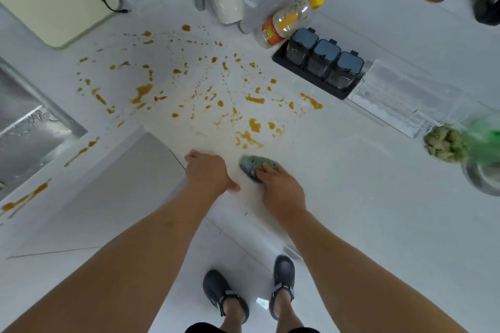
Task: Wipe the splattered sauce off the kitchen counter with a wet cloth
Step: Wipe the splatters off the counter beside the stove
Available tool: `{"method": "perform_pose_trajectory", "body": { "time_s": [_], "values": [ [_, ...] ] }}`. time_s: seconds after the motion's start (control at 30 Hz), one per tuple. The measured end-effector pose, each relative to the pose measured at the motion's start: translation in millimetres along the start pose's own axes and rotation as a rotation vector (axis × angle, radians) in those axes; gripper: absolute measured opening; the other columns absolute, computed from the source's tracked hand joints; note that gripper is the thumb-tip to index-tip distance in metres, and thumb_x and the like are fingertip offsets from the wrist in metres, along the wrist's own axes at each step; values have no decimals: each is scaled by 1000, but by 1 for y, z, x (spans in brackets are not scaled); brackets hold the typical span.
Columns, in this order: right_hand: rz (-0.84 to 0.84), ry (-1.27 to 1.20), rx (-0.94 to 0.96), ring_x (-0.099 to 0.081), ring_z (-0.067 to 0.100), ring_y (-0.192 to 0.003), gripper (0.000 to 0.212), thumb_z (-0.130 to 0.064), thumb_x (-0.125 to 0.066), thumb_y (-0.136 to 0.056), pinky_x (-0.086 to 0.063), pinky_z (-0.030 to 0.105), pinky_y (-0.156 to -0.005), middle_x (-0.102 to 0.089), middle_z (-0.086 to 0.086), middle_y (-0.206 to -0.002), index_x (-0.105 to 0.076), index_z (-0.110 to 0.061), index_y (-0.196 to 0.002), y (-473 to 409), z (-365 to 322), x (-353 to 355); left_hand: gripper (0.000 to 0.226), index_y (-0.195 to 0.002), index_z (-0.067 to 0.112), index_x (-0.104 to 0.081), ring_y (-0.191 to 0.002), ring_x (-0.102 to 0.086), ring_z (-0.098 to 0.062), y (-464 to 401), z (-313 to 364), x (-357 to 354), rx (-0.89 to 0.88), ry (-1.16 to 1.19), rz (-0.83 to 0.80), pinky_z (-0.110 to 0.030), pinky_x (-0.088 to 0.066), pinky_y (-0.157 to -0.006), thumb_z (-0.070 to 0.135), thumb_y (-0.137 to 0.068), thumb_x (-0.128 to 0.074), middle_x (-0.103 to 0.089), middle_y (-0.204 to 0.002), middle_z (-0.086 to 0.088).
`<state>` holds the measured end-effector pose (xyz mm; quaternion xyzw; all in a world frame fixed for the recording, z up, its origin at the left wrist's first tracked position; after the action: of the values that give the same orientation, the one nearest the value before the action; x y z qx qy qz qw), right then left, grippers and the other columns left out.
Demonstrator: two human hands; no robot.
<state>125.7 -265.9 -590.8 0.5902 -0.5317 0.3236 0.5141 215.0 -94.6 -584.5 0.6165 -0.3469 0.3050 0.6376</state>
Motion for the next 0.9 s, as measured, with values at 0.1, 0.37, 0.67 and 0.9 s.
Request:
{"method": "perform_pose_trajectory", "body": {
  "time_s": [0.1,0.37,0.67,0.9],
  "values": [
    [101,-111,-197,-35,10,-145,60,-11,-50,-93,-24,17,-113,-43,-16,-156,-51,-39,-146,25,80,36,78,-96,13,-65,-137,-42,-45,-2,1,2,-23,-14,1,-46,-40,-108,81,-60,-79,-68,-116,-18],
    [268,-209,-564,-51,20,-134,55,-20,-40,-96,-45,35,-107,-52,-7,-149,-43,-40,-148,8,60,23,85,-103,14,-67,-128,-50,-47,-9,2,0,-68,-64,32,-50,-40,-109,84,-57,-77,-69,-106,-11],
    [-19,-333,-193,-70,26,-92,34,-24,-50,-89,-56,35,-77,-75,-2,-98,-72,-30,-114,5,-53,18,36,-100,15,-71,-116,-55,-38,-1,0,0,-89,-30,111,-44,-47,-101,47,-85,-69,-67,-96,-8],
    [177,-111,-736,-54,42,-110,41,-24,-46,-88,-47,40,-93,-58,17,-121,-67,-23,-124,17,145,69,76,-83,15,-66,-124,-54,-42,-4,1,2,-71,-8,63,-45,-46,-106,83,-54,-81,-67,-91,-9]
  ]
}}
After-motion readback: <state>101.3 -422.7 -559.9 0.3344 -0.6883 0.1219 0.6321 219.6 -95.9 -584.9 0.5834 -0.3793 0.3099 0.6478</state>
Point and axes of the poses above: each hand's wrist, its own y-axis away from the middle knuckle, its own x-axis out of the back of the hand, z = x × y, the point moved 4 cm from there along -y, towards the middle knuckle
